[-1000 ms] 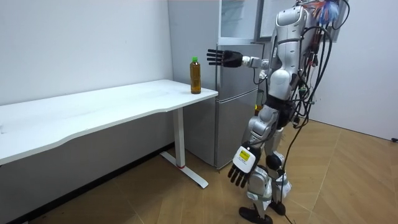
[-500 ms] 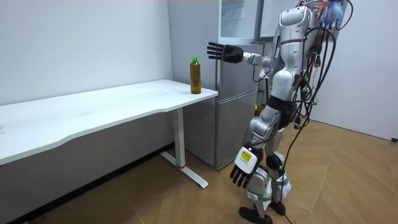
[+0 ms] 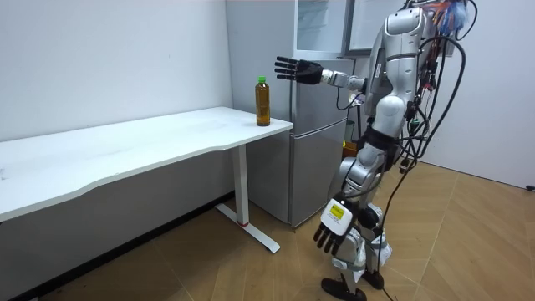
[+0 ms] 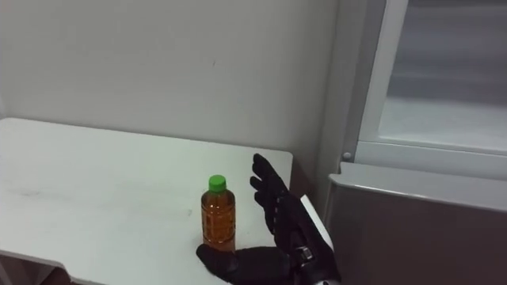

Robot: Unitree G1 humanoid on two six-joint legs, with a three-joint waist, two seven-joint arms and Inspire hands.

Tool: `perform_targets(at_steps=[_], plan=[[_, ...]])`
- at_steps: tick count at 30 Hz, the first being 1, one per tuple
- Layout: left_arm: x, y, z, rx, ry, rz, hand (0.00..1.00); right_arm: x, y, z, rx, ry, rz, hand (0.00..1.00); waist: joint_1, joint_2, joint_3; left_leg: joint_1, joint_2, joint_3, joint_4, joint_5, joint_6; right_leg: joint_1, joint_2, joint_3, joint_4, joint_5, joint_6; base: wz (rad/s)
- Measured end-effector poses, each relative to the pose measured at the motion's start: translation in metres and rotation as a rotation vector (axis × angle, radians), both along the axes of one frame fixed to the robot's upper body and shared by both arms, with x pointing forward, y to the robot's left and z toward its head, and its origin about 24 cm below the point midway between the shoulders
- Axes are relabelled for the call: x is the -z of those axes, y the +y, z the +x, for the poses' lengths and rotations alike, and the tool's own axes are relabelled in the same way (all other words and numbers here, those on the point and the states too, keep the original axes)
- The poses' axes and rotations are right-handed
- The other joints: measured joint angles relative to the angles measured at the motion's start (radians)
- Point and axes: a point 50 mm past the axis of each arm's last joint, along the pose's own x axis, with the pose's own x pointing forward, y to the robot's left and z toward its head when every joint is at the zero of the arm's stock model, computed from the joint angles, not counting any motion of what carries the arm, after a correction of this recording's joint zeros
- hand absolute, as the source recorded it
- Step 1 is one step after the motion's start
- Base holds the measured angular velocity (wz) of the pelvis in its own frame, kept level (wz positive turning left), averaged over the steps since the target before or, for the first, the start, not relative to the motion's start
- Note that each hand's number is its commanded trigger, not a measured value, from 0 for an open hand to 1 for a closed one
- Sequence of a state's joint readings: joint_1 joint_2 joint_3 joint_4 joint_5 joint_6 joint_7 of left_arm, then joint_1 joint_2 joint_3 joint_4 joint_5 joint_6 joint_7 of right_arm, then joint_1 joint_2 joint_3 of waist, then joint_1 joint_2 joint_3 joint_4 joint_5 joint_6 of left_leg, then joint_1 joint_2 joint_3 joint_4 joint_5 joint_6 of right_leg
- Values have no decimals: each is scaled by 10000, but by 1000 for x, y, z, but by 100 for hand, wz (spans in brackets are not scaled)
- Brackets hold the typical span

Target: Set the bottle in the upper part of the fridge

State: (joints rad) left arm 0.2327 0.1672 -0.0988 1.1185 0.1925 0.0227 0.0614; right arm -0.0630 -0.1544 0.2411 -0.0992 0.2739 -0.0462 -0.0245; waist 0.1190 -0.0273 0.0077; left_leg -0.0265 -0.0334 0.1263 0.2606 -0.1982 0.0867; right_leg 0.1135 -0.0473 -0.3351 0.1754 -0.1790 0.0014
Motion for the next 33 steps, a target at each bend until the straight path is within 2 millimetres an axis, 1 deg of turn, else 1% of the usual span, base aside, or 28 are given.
perform_targets(at_steps=[2, 4, 6, 8, 12, 15, 18, 20, 23, 24, 26, 29, 33], plan=[[0, -1, 0, 2, 21, -57, 0, 4, -2, 2, 305, 173, -29, 0, 174, -12, 6, -42, 1, -13, 0, 14, 8, -103, -31, -33, 117, -4, 4, 0], [0, -1, 0, 3, 23, -66, 0, 0, -2, 5, 434, 31, -3, 0, 216, -28, 7, -146, -6, -27, 9, 42, 27, -178, -32, -130, 122, -3, 5, 3], [0, -1, 0, -5, 21, -66, 0, -4, -2, 8, 552, -163, 36, 0, 224, -32, 26, -182, -18, -41, 9, 61, 40, -196, -32, -201, 119, -1, 6, 7], [0, 0, -2, -55, 58, -54, 0, -8, -2, 10, 695, -400, 102, 0, 246, -34, 25, -178, -54, -137, 7, 65, 43, -167, -34, -247, 112, -1, 7, 8], [0, -1, -2, -66, 21, -47, 0, -10, -1, 14, 1013, -449, 176, 0, 255, -32, 25, -241, -112, -268, 11, 92, 72, -197, -55, -254, 123, 0, 12, 10], [0, -1, 3, -51, -123, 12, 0, -11, -2, 17, 1313, -454, 279, 0, 263, -20, 20, -534, -157, -364, 65, 150, 114, -428, -74, -278, 150, 22, 48, 12], [-1, -3, 9, 14, -383, 91, 0, -7, -5, 22, 1739, -195, 236, 0, 271, 14, 43, -674, -212, -529, 125, 188, 166, -473, -104, -406, 147, 43, 77, 20], [-1, -7, 12, 21, -470, 2, 0, -4, -6, 28, 2044, -40, 132, 0, 277, 76, 57, -706, -290, -686, 124, 229, 204, -469, -163, -540, 167, 48, 97, 18], [0, -12, 11, -5, -448, -112, 0, -7, -6, 33, 2187, -85, 72, 0, 303, 145, 46, -747, -319, -755, 125, 260, 245, -555, -204, -586, 293, 48, 111, 11], [0, -13, 9, -20, -430, -134, 0, -10, -6, 35, 2231, -190, 92, 0, 317, 145, 21, -798, -328, -763, 126, 281, 260, -626, -213, -609, 308, 56, 123, 4], [0, -13, 7, -39, -399, -150, 0, -14, -5, 38, 2318, -329, 122, 0, 384, 146, 21, -835, -345, -776, 128, 309, 283, -637, -231, -686, 299, 69, 146, 5], [0, -14, 4, -57, -357, -153, 0, -11, -6, 38, 2431, -207, 87, 0, 500, 140, 18, -853, -362, -826, 136, 323, 289, -630, -245, -799, 301, 72, 151, 5], [0, -14, 4, -82, -302, -143, 0, -6, -8, 40, 2555, 23, -13, 0, 550, 143, 20, -913, -400, -907, 137, 355, 290, -638, -260, -806, 302, 69, 156, 6]])
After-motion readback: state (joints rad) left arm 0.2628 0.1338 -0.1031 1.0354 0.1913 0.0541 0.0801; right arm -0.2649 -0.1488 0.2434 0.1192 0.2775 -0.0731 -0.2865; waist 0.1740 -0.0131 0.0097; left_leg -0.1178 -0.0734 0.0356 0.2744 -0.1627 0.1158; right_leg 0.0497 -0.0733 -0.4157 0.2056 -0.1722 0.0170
